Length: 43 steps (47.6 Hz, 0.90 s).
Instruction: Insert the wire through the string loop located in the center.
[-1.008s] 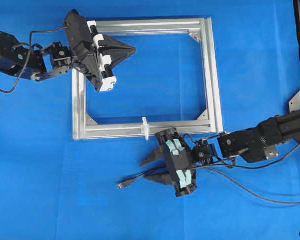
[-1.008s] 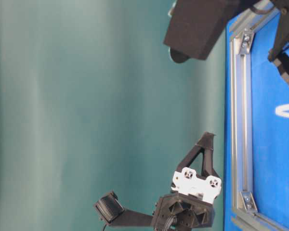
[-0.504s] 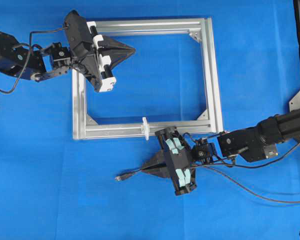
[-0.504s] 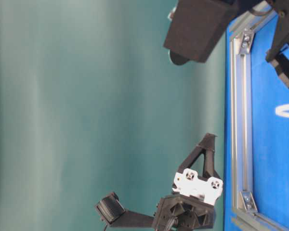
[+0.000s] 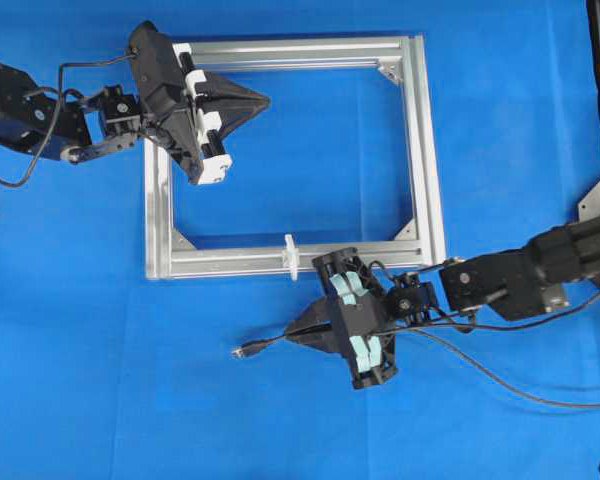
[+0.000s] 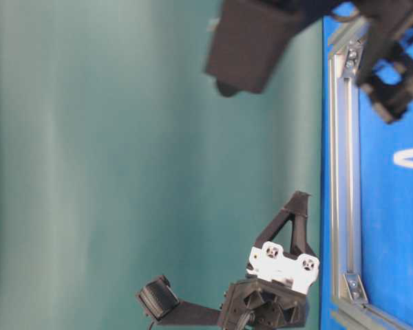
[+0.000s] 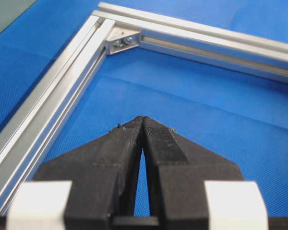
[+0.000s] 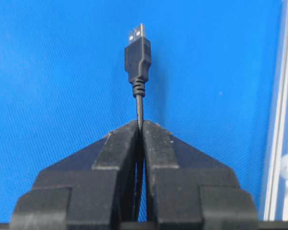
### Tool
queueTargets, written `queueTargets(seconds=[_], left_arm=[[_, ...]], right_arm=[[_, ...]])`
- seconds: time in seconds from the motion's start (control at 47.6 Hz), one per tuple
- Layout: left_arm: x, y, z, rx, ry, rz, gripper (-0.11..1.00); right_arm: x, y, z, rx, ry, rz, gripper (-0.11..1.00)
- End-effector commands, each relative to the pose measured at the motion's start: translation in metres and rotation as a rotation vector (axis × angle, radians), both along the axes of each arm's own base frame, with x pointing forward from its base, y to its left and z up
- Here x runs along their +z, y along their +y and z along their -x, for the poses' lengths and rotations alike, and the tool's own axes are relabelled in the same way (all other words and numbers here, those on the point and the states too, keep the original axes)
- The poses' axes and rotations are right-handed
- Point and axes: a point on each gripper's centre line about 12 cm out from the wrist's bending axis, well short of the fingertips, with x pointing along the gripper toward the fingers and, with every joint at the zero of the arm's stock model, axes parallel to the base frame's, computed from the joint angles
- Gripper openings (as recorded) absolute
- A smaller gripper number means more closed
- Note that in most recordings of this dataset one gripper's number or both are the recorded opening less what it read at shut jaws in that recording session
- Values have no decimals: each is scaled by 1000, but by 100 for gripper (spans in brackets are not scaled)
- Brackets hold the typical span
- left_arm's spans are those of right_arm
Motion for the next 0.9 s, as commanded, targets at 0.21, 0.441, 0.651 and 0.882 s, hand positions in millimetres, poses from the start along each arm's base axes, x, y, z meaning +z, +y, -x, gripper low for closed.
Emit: queueTargets(seconds=[0.21,0.441,0.651,0.882], left_arm=[[16,0,-2,-4,-45,-16,0],[16,0,-2,-4,-45,-16,0],[16,0,-2,-4,-45,-16,0],[15,0,-2,-4,-44,-14,0]], right_arm=[[54,2,0,4,-50,-14,-2],[55,3,0,5,-49,-14,-2],[55,3,-1,5,-53,-15,-2],[55,3,-1,5,-53,-15,-2]])
